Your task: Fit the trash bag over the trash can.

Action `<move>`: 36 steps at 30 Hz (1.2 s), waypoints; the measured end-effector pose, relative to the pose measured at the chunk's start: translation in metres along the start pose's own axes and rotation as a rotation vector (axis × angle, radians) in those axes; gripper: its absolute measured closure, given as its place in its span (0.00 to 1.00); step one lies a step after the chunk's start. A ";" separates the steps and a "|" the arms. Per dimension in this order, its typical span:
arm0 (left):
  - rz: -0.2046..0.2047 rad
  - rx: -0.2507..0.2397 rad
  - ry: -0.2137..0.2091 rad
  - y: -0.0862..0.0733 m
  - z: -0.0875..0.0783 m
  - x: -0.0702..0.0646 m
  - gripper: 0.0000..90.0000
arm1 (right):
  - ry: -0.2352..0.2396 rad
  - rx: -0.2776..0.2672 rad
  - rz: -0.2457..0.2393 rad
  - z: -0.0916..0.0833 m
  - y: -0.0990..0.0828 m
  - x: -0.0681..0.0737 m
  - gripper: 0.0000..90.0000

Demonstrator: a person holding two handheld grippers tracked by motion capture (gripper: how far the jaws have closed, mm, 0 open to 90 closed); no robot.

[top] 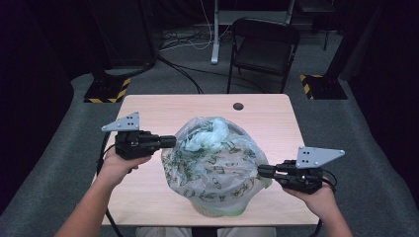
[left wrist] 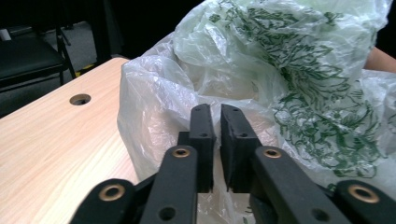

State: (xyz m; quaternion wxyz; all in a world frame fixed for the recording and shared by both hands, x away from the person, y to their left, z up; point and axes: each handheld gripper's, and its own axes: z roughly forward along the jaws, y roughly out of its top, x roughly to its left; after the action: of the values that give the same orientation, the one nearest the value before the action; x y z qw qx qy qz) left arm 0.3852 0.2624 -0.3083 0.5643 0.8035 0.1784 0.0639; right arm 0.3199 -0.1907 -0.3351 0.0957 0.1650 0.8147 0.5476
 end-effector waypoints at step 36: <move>-0.082 0.128 -0.007 -0.076 0.005 0.009 1.00 | 0.037 0.187 0.057 0.018 -0.051 -0.008 1.00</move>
State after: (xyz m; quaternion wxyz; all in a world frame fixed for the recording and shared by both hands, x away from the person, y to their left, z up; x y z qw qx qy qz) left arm 0.3793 0.2835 -0.3816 0.5145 0.8303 0.2127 0.0264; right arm 0.3246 -0.1954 -0.3893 0.0491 0.1863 0.8587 0.4748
